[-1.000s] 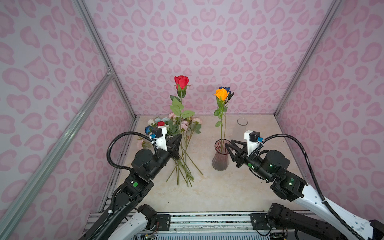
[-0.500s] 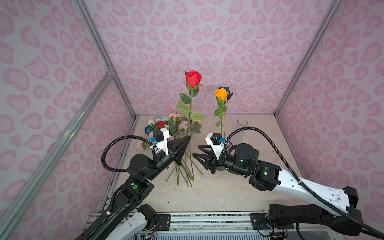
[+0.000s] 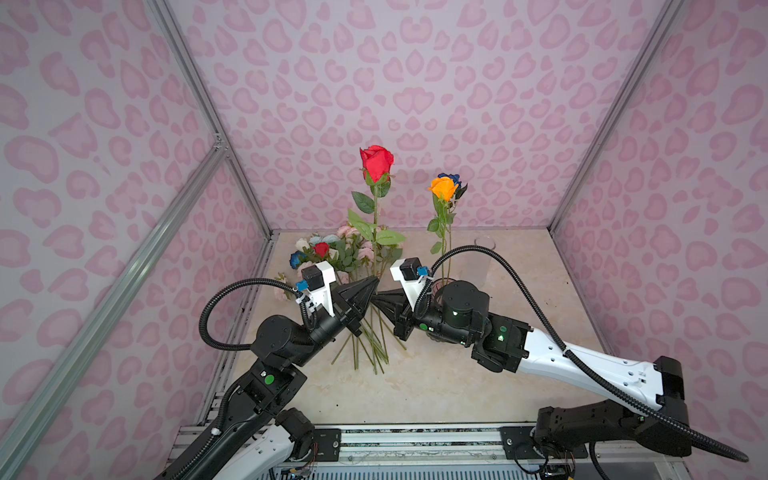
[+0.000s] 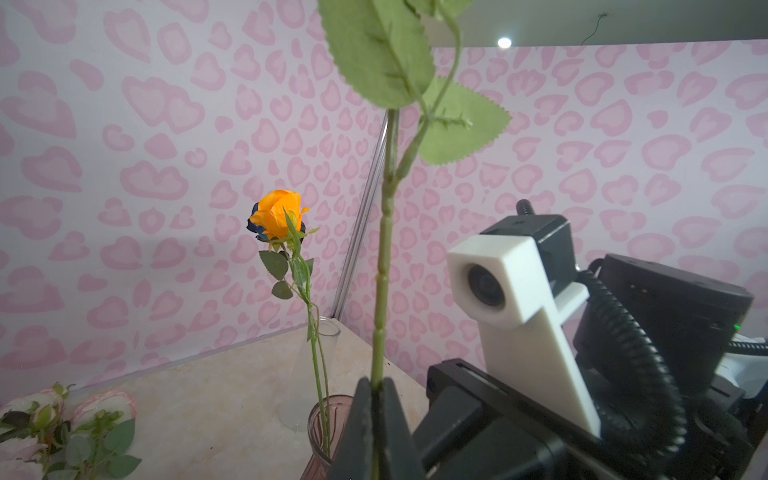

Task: Arrange the flowers into the vase
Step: 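Grasp the red rose stem with right gripper while left gripper opens and withdraws, then carry the red rose over the pink vase with the right gripper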

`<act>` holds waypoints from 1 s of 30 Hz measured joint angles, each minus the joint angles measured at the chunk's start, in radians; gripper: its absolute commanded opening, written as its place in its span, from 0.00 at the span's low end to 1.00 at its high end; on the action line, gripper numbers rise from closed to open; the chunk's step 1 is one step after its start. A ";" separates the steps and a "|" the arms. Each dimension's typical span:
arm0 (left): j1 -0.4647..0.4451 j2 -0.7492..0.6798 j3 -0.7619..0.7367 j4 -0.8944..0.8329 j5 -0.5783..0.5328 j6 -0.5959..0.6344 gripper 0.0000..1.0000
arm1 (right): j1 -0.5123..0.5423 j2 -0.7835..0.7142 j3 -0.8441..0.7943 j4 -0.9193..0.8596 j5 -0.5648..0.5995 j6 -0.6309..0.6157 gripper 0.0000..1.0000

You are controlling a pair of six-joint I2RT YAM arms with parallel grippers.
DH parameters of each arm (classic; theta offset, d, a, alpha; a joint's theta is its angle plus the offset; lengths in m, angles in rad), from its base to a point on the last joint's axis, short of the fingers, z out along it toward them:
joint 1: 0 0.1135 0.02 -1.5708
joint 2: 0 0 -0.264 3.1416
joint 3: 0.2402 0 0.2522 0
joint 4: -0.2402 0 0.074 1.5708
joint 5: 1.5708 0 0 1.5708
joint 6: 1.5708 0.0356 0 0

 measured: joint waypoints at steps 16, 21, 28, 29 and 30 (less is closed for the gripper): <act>0.000 -0.209 -0.060 -0.151 -0.275 -0.006 0.69 | -0.018 -0.095 0.006 -0.055 0.168 -0.122 0.00; 0.000 -0.296 -0.110 -0.226 -0.480 -0.053 0.74 | -0.108 -0.177 -0.001 -0.080 0.255 -0.192 0.00; 0.000 -0.266 -0.145 -0.351 -0.644 -0.128 0.73 | -0.331 -0.254 -0.065 -0.032 0.288 -0.211 0.00; 0.000 -0.250 -0.148 -0.366 -0.651 -0.134 0.73 | -0.354 -0.255 -0.073 -0.024 0.281 -0.206 0.00; 0.000 -0.232 -0.149 -0.379 -0.657 -0.142 0.72 | -0.372 -0.254 -0.080 -0.022 0.276 -0.203 0.00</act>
